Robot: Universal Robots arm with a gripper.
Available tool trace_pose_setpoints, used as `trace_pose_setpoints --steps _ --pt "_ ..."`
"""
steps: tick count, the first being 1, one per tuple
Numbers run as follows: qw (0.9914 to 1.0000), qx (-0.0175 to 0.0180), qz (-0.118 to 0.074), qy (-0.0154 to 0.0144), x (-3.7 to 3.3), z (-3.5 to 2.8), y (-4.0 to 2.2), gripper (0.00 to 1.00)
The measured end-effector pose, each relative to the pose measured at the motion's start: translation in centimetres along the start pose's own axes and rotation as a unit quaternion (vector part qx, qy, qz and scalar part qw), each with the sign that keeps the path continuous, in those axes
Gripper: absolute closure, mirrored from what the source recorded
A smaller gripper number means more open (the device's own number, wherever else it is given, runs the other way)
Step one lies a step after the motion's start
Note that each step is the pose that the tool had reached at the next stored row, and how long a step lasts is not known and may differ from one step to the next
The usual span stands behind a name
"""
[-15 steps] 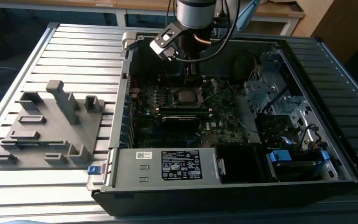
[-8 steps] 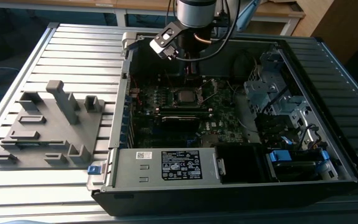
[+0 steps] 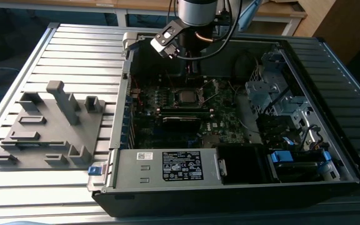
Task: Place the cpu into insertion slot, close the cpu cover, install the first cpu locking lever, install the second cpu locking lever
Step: 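Close the cpu cover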
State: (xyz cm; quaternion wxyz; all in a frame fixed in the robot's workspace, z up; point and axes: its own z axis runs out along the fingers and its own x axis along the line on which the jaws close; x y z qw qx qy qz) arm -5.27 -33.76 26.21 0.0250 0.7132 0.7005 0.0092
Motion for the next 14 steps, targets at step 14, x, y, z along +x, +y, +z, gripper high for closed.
trace_pose_setpoints --steps 14 --pt "1.00000 0.0001 0.000 -0.0001 -0.01 -0.36 0.10 0.90"
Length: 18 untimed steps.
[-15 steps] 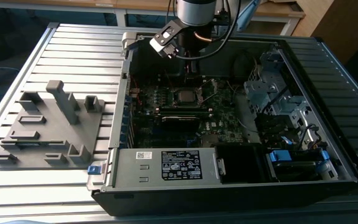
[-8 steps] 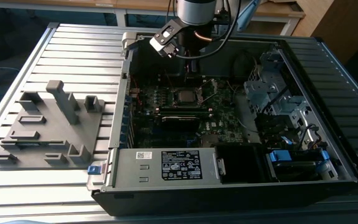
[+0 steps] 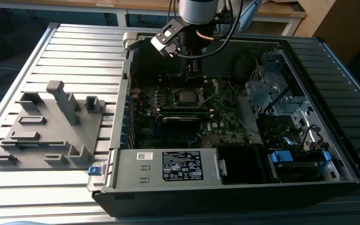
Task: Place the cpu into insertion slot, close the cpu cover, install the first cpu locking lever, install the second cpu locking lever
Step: 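Close the cpu cover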
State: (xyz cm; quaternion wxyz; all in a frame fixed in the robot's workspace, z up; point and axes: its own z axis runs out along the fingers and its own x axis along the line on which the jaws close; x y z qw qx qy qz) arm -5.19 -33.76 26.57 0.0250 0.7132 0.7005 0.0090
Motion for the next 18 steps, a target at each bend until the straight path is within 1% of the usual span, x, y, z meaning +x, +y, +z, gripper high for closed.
trace_pose_setpoints --steps 12,16,18 --pt "1.00000 0.0000 0.000 0.0000 0.04 0.01 0.22 0.90" --pt "1.00000 0.0000 0.000 0.0000 0.03 -0.26 0.24 0.90" --pt "1.00000 -0.0001 0.000 0.0001 0.04 -0.26 0.24 0.90"
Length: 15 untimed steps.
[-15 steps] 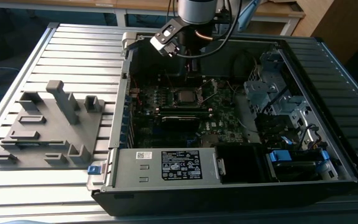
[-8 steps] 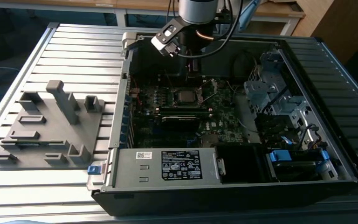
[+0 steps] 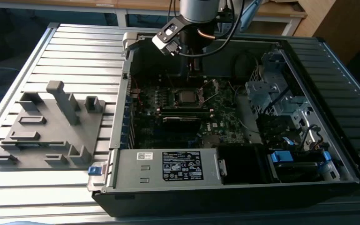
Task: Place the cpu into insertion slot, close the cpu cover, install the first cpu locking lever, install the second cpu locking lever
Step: 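Close the cpu cover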
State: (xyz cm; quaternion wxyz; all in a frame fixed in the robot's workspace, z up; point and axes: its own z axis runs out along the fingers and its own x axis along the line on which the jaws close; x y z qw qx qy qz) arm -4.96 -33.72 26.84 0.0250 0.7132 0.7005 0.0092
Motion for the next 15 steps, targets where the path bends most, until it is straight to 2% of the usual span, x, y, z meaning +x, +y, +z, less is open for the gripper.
trace_pose_setpoints --steps 15 --pt "1.00000 0.0001 0.000 -0.0001 0.11 0.00 0.51 0.90"
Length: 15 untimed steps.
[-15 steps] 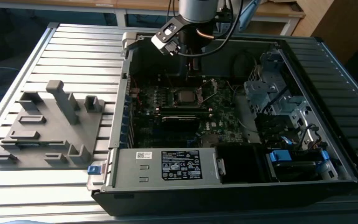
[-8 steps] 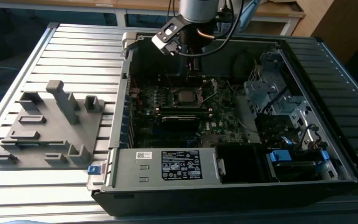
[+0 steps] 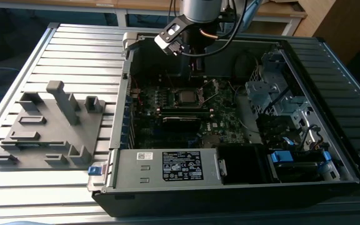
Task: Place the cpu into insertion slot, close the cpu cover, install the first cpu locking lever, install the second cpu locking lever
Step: 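Close the cpu cover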
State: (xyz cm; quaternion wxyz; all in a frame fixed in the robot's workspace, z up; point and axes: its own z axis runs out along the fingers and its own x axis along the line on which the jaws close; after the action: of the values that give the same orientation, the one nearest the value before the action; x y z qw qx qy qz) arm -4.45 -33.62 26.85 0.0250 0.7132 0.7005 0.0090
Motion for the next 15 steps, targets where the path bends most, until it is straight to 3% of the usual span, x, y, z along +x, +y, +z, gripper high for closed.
trace_pose_setpoints --steps 15 --pt "1.00000 0.0000 0.000 0.0000 0.09 -0.12 0.34 0.90"
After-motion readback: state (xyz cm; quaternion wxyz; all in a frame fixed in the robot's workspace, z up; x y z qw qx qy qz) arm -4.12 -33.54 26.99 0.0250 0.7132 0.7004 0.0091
